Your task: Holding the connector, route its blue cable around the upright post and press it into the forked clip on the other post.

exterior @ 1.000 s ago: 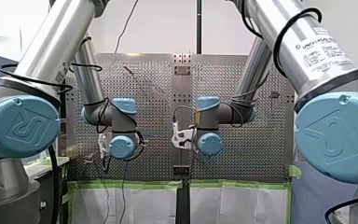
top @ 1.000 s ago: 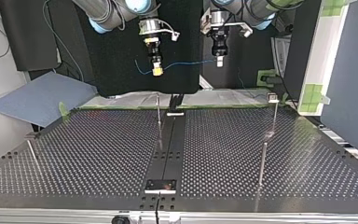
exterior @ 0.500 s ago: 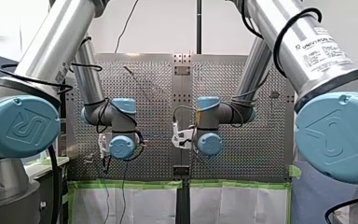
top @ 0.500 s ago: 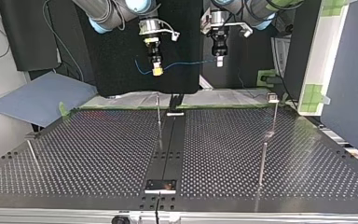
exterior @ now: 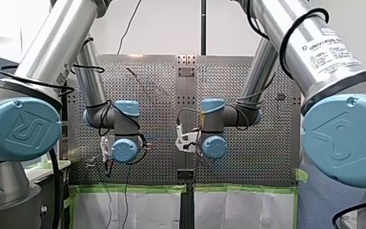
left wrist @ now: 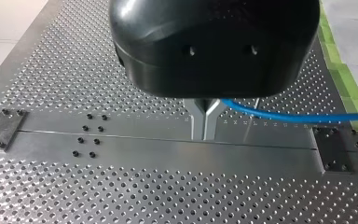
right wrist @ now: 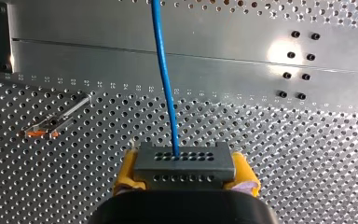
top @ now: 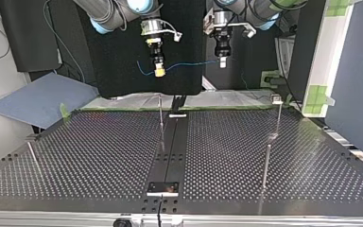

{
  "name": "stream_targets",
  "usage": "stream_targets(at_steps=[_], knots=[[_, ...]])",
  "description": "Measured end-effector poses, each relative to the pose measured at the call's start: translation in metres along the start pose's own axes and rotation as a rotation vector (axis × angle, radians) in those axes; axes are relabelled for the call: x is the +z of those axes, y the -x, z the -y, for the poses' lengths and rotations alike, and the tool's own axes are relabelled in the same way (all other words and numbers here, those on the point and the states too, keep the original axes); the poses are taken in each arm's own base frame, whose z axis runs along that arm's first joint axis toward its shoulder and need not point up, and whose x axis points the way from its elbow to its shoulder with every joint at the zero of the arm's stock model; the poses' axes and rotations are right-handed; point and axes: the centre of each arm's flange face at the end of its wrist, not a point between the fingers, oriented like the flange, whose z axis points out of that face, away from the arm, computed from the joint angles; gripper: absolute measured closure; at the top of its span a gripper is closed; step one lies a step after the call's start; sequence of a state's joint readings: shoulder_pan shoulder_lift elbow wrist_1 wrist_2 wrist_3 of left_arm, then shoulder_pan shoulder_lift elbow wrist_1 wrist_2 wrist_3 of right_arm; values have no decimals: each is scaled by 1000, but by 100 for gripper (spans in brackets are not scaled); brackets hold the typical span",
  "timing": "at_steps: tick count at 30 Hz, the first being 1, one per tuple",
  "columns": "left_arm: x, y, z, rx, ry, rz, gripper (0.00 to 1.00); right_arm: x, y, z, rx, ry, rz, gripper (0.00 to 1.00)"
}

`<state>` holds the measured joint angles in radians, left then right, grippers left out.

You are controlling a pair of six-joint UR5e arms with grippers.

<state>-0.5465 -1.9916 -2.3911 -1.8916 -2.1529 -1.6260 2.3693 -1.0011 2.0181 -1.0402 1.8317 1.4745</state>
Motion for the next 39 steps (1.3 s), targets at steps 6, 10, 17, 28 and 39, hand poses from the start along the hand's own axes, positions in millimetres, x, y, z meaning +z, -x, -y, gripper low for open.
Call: stream_targets(at_steps=[6, 10, 17, 28, 39], knots=[[0, 0, 0, 0, 1, 1, 100, -1, 1, 1, -2, -1, 4, 100], [0, 0, 0, -1, 1, 1, 100, -10, 13, 11, -15, -22, 30, 100], [1, 0, 0, -1, 1, 1, 100, -21, 34, 21, -28, -46, 69, 100], [1, 0, 0, -1, 2, 1, 100, -22, 36, 22, -29, -47, 72, 100], [10, -18, -2, 101, 14, -43, 100, -22, 36, 22, -29, -47, 73, 100]])
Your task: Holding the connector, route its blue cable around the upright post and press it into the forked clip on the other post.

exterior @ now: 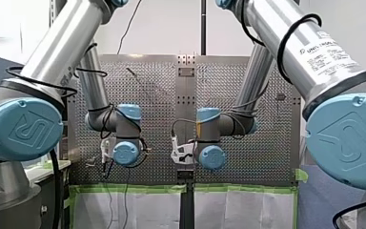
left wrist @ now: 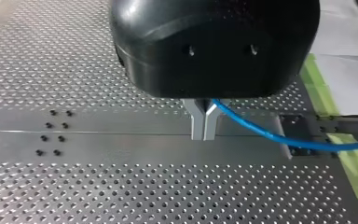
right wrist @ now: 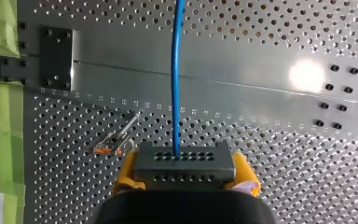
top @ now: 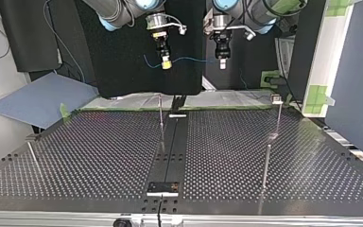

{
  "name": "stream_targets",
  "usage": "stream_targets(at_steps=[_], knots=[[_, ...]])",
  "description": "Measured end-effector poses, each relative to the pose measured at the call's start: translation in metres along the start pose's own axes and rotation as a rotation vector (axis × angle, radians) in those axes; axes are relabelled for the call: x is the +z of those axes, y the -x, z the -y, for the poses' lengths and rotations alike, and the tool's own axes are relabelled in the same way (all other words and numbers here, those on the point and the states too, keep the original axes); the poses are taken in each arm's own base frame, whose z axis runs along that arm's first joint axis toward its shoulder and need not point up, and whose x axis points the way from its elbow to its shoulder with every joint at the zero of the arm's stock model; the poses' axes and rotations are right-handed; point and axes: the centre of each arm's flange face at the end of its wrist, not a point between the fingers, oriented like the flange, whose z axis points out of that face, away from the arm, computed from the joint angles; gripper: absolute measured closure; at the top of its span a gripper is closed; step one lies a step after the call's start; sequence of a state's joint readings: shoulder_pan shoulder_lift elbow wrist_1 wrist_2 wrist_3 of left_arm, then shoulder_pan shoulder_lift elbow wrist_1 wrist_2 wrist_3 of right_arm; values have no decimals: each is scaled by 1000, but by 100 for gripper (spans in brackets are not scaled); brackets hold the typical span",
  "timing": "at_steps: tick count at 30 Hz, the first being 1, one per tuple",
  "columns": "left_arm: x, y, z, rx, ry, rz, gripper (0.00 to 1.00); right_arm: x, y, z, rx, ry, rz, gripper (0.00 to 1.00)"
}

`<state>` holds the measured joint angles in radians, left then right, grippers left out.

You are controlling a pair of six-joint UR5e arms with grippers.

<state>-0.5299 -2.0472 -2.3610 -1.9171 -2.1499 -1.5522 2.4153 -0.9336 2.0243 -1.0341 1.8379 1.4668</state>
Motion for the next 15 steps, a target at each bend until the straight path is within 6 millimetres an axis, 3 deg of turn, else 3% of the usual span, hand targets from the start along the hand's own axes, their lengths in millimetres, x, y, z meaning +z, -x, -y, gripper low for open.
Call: stream_targets(at_steps=[15], knots=[[0, -1, 0, 9, 0, -2, 100, 0, 0, 0, 0, 0, 0, 100]])
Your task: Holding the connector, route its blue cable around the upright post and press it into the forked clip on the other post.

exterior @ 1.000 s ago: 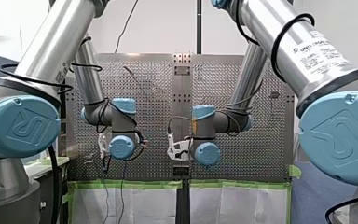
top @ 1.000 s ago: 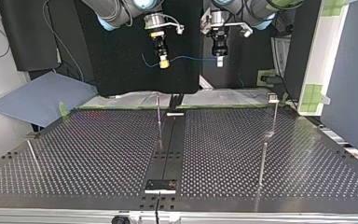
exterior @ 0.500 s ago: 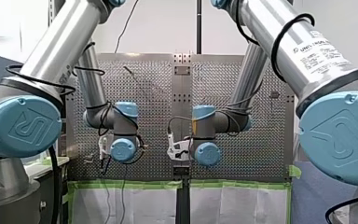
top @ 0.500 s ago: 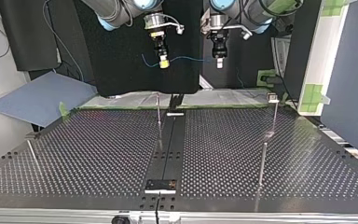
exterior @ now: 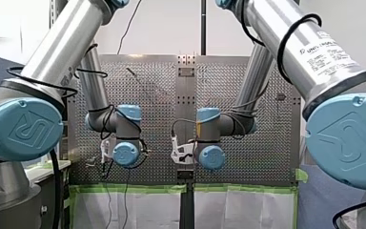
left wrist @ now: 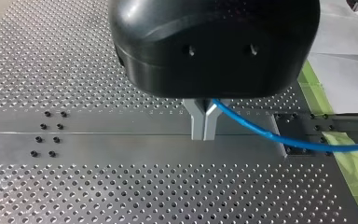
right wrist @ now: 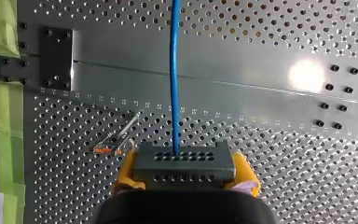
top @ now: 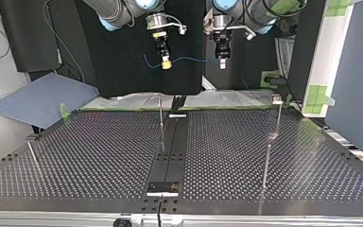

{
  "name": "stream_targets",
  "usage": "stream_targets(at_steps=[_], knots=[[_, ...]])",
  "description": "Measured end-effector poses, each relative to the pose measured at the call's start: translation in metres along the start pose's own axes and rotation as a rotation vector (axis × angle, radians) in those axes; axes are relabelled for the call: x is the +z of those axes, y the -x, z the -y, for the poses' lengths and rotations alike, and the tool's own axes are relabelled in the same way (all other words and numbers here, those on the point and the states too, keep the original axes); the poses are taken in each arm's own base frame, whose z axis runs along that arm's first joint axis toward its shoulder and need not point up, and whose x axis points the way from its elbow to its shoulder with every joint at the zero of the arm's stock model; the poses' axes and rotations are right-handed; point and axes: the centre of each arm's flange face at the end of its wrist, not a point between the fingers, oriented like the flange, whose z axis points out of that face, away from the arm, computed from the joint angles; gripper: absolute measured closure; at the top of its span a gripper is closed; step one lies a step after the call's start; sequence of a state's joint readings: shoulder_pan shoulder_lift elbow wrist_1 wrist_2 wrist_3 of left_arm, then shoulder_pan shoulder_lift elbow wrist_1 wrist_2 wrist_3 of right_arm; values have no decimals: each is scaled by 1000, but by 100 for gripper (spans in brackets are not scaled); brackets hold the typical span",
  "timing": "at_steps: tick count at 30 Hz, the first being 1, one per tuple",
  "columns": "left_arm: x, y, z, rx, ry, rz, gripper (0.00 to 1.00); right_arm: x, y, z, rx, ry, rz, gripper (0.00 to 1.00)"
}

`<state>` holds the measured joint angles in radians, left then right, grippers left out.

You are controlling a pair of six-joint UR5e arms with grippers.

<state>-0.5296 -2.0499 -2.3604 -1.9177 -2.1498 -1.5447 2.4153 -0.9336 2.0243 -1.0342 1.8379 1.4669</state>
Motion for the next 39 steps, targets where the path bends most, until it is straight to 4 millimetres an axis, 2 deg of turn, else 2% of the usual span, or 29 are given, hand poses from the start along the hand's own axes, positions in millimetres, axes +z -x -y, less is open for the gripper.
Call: stream_targets(at_steps=[4, 9, 14, 23, 29, 39], knots=[[4, -2, 0, -2, 0, 2, 100, 1, 1, -1, 1, 4, 3, 100], [7, 0, -1, -32, -6, -2, 100, 14, 9, -12, 20, 56, 33, 100], [11, 14, 0, -84, -28, 9, 100, 29, -7, -19, 61, 104, 19, 100], [24, 47, -1, -122, -17, 46, 100, 42, -53, -25, 119, 122, -17, 100], [34, 75, -1, -138, 1, 79, 100, 50, -91, -24, 134, 82, -51, 100], [49, 130, -6, -175, 78, 135, 100, 68, -175, -21, 153, 8, -146, 100]])
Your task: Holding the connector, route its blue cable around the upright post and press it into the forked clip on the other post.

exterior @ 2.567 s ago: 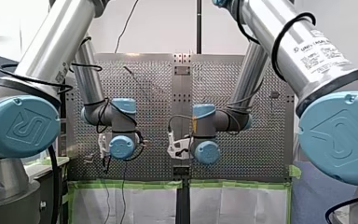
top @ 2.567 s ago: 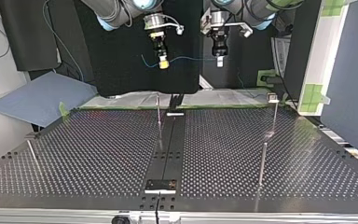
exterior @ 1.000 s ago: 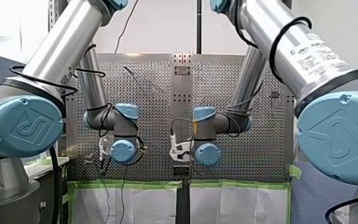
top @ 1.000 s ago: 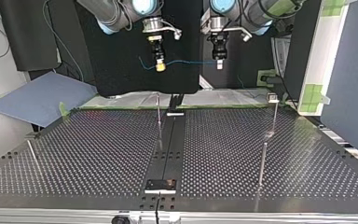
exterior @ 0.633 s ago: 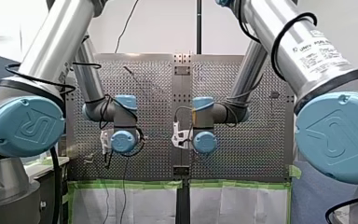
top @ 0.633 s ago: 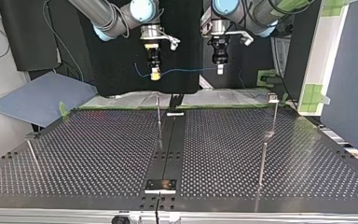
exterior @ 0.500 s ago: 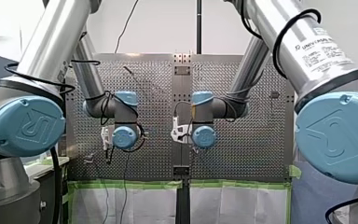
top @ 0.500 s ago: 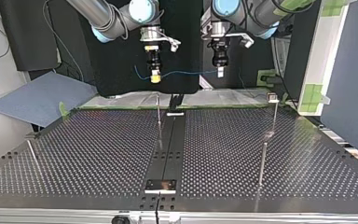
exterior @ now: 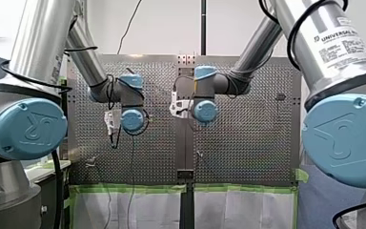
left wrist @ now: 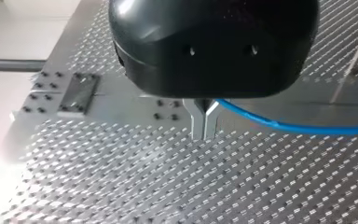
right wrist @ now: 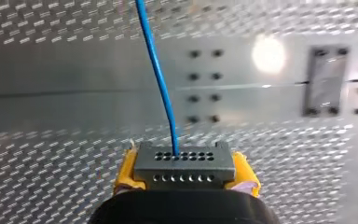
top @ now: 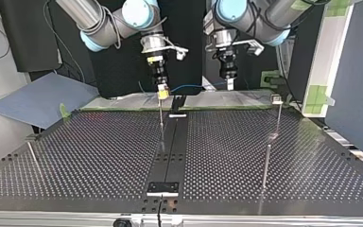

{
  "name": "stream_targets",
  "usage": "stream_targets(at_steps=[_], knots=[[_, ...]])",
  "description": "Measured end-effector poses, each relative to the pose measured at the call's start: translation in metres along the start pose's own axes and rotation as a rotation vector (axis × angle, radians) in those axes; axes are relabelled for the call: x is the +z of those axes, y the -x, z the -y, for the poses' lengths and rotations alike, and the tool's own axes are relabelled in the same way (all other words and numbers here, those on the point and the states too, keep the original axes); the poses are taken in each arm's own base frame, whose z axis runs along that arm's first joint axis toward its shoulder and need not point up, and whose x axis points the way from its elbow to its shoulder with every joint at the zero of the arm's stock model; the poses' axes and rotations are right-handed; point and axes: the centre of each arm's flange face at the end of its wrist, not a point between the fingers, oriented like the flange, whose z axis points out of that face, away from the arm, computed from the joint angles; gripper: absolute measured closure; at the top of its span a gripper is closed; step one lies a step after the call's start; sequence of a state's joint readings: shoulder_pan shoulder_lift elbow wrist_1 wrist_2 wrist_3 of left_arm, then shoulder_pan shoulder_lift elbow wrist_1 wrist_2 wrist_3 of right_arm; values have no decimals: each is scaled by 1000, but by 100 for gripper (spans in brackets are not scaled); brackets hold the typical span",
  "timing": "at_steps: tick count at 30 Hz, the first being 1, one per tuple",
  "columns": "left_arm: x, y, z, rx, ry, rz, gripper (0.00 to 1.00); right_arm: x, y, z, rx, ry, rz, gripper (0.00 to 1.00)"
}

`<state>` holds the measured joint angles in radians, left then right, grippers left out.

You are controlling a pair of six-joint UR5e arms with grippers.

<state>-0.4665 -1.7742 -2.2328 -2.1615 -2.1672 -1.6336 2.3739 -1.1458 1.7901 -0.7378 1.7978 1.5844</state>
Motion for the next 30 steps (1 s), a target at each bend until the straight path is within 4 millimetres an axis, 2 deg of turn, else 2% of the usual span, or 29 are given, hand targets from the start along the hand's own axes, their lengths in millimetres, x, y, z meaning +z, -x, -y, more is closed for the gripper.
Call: stream_targets(at_steps=[9, 12, 23, 30], knots=[[22, 49, -3, -33, 92, 58, 100, 17, -73, 8, 18, -33, -75, 100], [28, 66, -4, -45, 111, 76, 100, 22, -87, 10, 19, -46, -82, 100], [59, 135, -15, -99, 150, 159, 100, 41, -121, 19, 16, -107, -80, 100], [76, 181, -30, -117, 146, 209, 100, 53, -136, 24, 11, -144, -66, 100]])
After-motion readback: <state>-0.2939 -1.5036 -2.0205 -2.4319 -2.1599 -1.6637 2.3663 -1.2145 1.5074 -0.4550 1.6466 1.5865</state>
